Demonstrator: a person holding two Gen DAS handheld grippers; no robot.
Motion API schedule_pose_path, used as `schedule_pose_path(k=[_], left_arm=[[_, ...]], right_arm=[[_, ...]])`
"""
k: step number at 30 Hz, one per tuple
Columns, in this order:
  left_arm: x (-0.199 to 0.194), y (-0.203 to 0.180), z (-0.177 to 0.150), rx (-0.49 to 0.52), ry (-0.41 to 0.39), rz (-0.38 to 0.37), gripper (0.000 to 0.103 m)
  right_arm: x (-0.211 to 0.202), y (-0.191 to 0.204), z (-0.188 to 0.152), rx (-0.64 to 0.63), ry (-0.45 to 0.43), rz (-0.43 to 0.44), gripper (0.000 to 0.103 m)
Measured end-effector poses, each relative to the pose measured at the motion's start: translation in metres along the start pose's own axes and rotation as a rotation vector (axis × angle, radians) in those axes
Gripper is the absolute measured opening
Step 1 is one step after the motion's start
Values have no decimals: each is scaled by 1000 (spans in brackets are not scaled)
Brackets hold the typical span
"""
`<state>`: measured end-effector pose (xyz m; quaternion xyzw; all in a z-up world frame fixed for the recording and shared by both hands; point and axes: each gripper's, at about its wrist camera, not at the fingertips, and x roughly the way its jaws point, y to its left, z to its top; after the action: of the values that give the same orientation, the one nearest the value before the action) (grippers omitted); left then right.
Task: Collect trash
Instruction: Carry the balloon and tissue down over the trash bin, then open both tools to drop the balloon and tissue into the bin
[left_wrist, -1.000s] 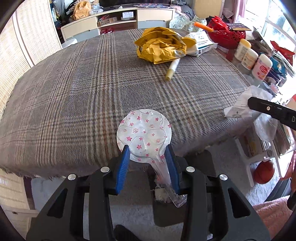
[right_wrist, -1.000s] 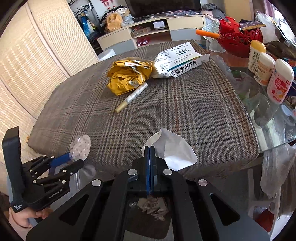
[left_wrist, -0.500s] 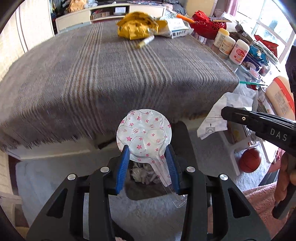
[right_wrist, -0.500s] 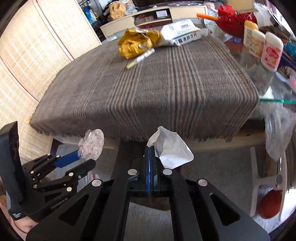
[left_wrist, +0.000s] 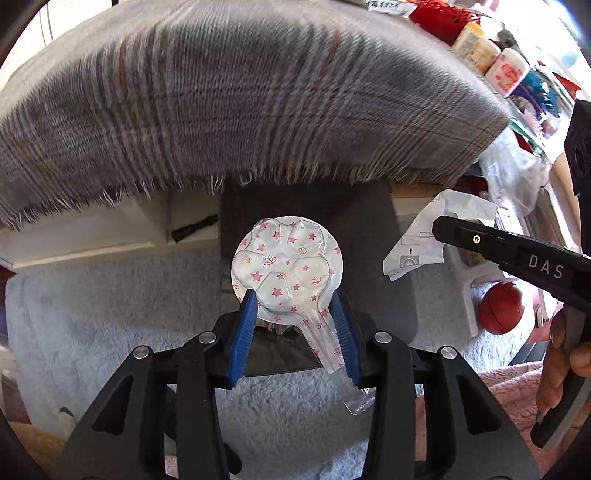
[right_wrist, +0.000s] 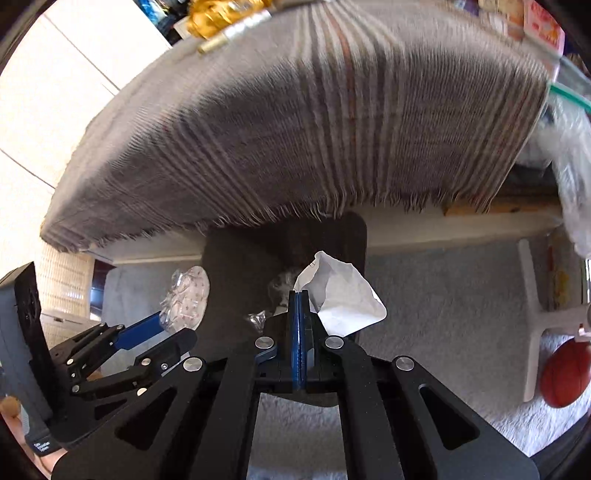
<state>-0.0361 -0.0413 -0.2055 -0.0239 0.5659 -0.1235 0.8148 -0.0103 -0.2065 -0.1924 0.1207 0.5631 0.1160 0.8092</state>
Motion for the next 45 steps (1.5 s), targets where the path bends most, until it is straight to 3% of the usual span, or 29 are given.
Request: schedule_pose_path(k=[18, 21, 22, 25, 28, 31, 32, 39, 45], left_arm=[[15, 2, 4, 16, 24, 35, 43], [12, 3, 2, 22, 15, 44, 60], [9, 3, 1, 26, 9, 50, 65], [3, 3, 0, 35, -5, 60, 78], [-5, 3, 2, 40, -18, 62, 91], [-16, 0, 7, 62, -32, 66, 95], [-21, -1, 10, 75, -36, 71, 95], [-61, 0, 49, 111, -108, 83, 95], [-88, 3, 102, 145, -157, 64, 95]], right_arm=[[11, 14, 10, -5, 32, 21, 6], [8, 13, 10, -1, 23, 16, 7], [7, 12, 9, 0, 20, 11, 11], [0, 8, 10, 1, 4, -6, 64], [-8, 5, 10, -7, -17, -31, 67], [-18, 2, 12, -16, -36, -62, 94], [-24, 1, 14, -26, -48, -73, 98], [-73, -6, 43, -14, -134, -54, 100], [-121, -15, 100, -8, -226, -101, 100]])
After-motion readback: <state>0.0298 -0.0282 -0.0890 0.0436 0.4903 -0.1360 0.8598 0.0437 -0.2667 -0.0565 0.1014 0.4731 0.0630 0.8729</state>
